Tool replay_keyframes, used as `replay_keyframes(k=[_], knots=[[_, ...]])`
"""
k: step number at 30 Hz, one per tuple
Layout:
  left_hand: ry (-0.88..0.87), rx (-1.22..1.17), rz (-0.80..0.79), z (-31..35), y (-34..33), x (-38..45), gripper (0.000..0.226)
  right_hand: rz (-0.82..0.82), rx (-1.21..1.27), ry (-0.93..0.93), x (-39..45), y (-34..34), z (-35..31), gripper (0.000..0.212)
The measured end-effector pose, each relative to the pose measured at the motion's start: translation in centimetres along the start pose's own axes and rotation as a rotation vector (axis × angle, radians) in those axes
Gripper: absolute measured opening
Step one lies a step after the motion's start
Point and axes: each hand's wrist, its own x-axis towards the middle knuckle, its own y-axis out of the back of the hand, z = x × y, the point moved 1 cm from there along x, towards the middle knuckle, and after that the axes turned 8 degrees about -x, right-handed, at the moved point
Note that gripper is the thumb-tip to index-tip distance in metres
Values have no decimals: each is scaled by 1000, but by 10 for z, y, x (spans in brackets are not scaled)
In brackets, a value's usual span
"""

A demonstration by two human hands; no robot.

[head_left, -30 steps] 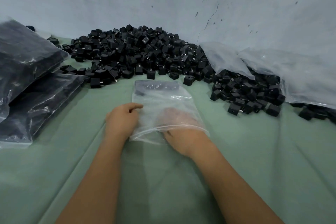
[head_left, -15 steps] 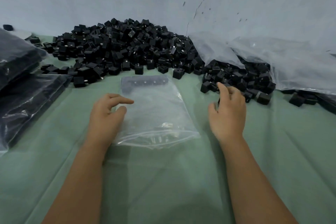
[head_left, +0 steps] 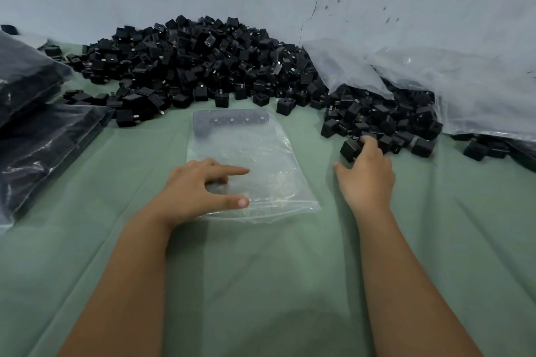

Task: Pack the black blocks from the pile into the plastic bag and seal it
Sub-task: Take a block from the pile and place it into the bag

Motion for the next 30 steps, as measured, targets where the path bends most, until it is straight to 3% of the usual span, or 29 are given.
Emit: replay_keyframes(k=[2,7,9,12,15,20,22,23,25,30], knots=[[2,16,-23,-1,1,0,66,-64,-64,-3,2,-2,2,60],[35,-100,-66,-5,3,1,74,49,63,21,2,-1,1,29],[67,-172,-117,-7,6,1,88,63,101,55,-1,-1,-1,24],[75,-83,-197,-9,8,2,102,130,291,112,-6,4,-12,25],[48,-36,-173,-12,6,3,84,246,445,303,-26,13,-37,28],[54,-436,-22,-6,4,0,42,272,567,693,-80,22,-94,29],[27,-474,80,-2,4,-1,14,291,528,870,-97,22,-108,33],[7,-482,128,-1,5,-1,15,281,517,922,-103,21,-113,35],[-1,-551,204,-2,6,0,24,238,497,950,-112,20,-118,36],[15,-744,335,-1,8,0,3,195,163,920,-112,13,-114,29]])
